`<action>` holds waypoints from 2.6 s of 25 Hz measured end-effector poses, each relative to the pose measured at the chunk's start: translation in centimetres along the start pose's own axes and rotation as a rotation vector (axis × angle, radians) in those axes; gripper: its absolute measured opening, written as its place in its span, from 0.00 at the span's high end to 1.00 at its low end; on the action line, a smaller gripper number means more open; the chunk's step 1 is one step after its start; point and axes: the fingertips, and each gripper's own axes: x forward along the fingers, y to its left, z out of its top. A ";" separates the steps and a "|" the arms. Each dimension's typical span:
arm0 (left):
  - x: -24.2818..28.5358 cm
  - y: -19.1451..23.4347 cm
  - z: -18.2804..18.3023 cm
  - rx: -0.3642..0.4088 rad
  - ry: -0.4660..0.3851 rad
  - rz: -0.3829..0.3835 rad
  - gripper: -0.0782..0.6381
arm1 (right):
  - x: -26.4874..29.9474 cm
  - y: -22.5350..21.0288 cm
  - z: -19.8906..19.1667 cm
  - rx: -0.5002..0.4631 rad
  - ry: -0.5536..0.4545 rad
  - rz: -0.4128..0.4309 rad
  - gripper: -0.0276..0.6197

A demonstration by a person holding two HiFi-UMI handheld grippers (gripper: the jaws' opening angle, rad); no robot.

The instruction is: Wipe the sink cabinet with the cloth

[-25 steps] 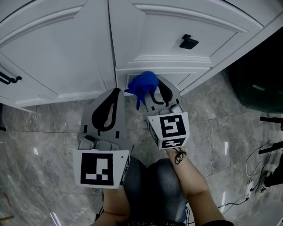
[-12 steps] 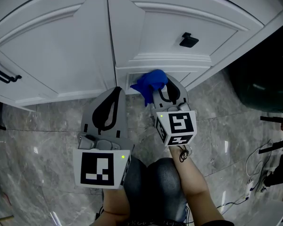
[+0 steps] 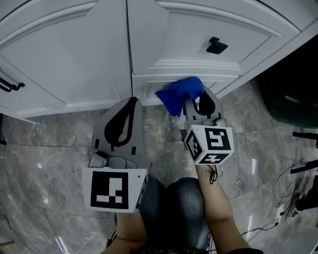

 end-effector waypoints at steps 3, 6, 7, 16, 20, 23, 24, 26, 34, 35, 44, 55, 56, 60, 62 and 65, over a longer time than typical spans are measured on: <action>0.1 -0.2 -0.1 -0.002 0.001 -0.007 0.89 | -0.3 -1.2 -0.1 -0.021 -0.001 -0.039 0.78; 0.2 -0.3 -0.2 -0.005 0.005 -0.009 0.89 | -0.5 -2.5 -0.4 -0.088 0.014 -0.087 0.78; 0.2 -0.3 -0.2 -0.006 0.005 -0.008 0.89 | -0.5 -2.7 -0.6 -0.112 0.018 -0.096 0.78; 0.3 -0.5 -0.2 -0.004 0.008 -0.006 0.89 | -0.4 -3.3 -1.1 -0.161 0.032 -0.111 0.78; 0.3 -0.6 -0.2 0.002 0.008 -0.010 0.89 | -0.6 -4.3 -1.2 -0.150 0.034 -0.139 0.78; 0.3 -0.7 -0.2 0.004 0.007 -0.013 0.89 | -0.8 -5.1 -1.3 -0.137 0.033 -0.166 0.78; 0.4 -0.7 -0.2 0.002 0.008 -0.013 0.89 | -0.8 -5.3 -1.3 -0.134 0.034 -0.173 0.78; 0.5 -0.8 -0.3 0.000 0.011 -0.014 0.89 | -0.9 -5.7 -1.4 -0.127 0.035 -0.185 0.78; 0.7 -0.8 -0.6 0.002 0.019 -0.013 0.89 | -1.5 -7.8 -1.9 -0.104 0.038 -0.244 0.78; 0.7 -0.9 -0.6 0.003 0.019 -0.013 0.89 | -1.6 -8.2 -2.0 -0.097 0.040 -0.256 0.78; 1.3 -1.3 -0.9 0.008 0.028 -0.023 0.89 | -2.7 -11.1 -2.6 -0.079 0.038 -0.332 0.78; 2.0 -1.6 -1.3 0.012 0.034 -0.024 0.89 | -4.3 -17.1 -3.8 0.015 0.041 -0.480 0.78; 2.1 -1.6 -1.3 0.012 0.037 -0.023 0.89 | -4.2 -17.1 -3.8 0.010 0.040 -0.479 0.78; 2.2 -1.4 -1.4 0.016 0.041 -0.015 0.89 | -4.3 -17.0 -3.9 -0.001 0.033 -0.474 0.78; 2.0 -1.1 -1.3 0.020 0.038 -0.006 0.89 | -4.5 -16.2 -4.2 -0.010 0.035 -0.451 0.78; 1.6 -0.5 -1.3 0.054 0.037 -0.004 0.89 | -4.3 -12.6 -6.1 0.015 0.055 -0.329 0.78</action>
